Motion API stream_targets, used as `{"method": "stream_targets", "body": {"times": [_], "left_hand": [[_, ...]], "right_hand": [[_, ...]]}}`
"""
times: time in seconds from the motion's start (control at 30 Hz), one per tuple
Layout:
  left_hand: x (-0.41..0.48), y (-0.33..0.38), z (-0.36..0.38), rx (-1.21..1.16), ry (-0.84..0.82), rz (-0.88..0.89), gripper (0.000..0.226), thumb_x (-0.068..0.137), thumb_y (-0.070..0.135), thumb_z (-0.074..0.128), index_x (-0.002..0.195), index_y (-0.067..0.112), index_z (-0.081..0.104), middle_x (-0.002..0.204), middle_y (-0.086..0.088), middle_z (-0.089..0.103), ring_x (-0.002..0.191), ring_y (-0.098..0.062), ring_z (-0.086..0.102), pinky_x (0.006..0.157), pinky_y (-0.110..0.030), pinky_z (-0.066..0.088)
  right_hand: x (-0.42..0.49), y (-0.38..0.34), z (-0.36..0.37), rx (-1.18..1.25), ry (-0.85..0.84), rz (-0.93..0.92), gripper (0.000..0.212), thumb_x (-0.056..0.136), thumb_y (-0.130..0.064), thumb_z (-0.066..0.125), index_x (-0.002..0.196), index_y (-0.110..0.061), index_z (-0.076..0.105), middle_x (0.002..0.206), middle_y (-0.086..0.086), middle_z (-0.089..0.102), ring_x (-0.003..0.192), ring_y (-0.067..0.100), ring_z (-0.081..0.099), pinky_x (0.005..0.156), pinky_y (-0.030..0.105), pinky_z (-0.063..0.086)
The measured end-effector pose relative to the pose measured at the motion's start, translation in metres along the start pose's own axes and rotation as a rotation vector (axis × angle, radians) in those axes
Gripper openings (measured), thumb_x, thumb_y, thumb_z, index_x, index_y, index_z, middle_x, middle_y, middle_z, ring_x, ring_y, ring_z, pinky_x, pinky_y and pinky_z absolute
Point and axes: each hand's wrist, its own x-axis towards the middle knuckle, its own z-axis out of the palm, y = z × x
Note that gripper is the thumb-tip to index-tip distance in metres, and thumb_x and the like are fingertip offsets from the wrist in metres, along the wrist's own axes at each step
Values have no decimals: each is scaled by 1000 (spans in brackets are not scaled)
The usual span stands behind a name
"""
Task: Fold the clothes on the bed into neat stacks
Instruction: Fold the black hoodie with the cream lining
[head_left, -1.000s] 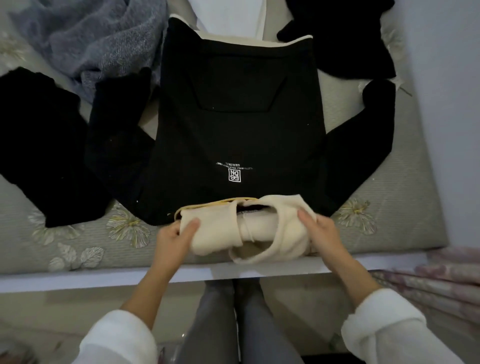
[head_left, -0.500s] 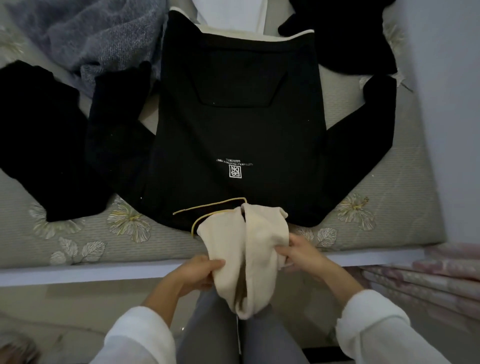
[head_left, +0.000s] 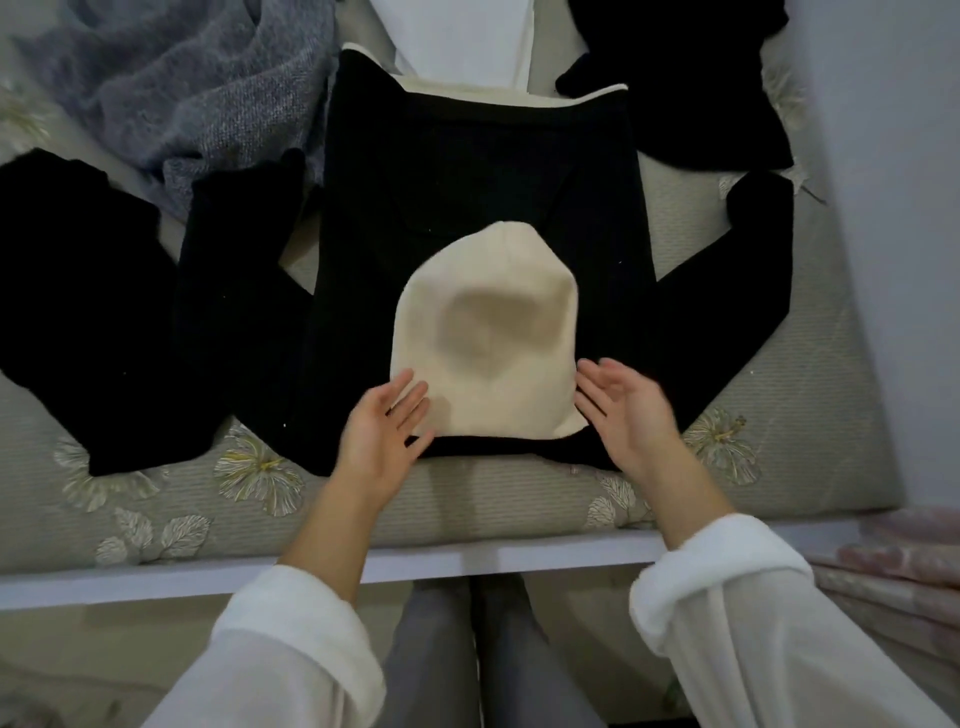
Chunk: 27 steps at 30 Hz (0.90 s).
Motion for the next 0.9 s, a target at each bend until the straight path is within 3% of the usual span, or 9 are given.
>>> {"method": "stream_targets", "body": {"times": [0.1,0.17,0.3,0.4,0.47,0.63,0.77,0.83,0.9], "left_hand": [[6,-16,1,783,102,303,37,92,22,57,127,33,56,138,5,49,137,-16,36,106,-32,33],[14,-30,-8,1322,59,448,57,87,22,62,140,33,43,156,4,25,146,-20,9,115,-39,19],[36,-43,-22,1918,59,337,90,88,14,58,148,46,0,158,1,-20,143,-39,-13,113,-60,6],[52,-43,-36,2107,48,387,97,88,2,50,145,48,-15,151,-11,0,126,-37,29,102,-50,39],[61,-37,-46,2172,-38,414,91,91,4,46,146,43,-17,139,-9,21,105,-27,44,86,-38,50],[57,-25,-50,2169,-257,278,91,89,17,51,148,38,-14,129,-1,45,92,-21,55,73,-33,52],[37,-27,-48,2134,-394,-51,110,80,24,58,138,46,-33,119,-6,54,82,-21,57,60,-27,47],[29,-36,-49,2047,-445,-244,115,78,24,62,137,46,-34,125,-10,50,79,-21,57,57,-25,48],[27,-40,-48,2017,-456,-354,114,79,28,65,141,42,-30,131,-12,48,94,-25,58,71,-28,50]], "right_hand": [[3,27,1,-872,-42,-230,36,86,-2,57,119,-14,58,125,5,58,120,19,52,95,27,41],[7,47,-7,-1322,-149,-332,49,87,-8,58,133,-18,49,142,5,45,129,16,40,103,30,35],[23,66,-19,-1966,-159,-344,80,88,-21,59,150,-36,10,160,-1,-5,146,30,-1,114,55,13],[33,69,-26,-2083,-153,-328,90,90,-6,53,149,-43,-3,154,8,8,126,35,33,94,44,40],[39,68,-31,-2162,-199,-358,93,87,5,47,150,-39,-5,140,11,27,107,28,42,74,34,42],[35,57,-44,-2113,-318,-271,87,88,-6,47,151,-38,-4,121,4,47,95,22,50,68,30,44],[15,52,-46,-2009,-403,5,102,81,-12,52,145,-47,-19,89,0,52,67,15,51,50,26,39],[7,57,-50,-1966,-447,144,100,79,-15,53,147,-46,-14,93,1,53,67,15,51,48,24,36],[3,60,-54,-1856,-453,250,97,78,-17,54,150,-44,-5,118,6,53,84,19,56,57,23,44]]}}
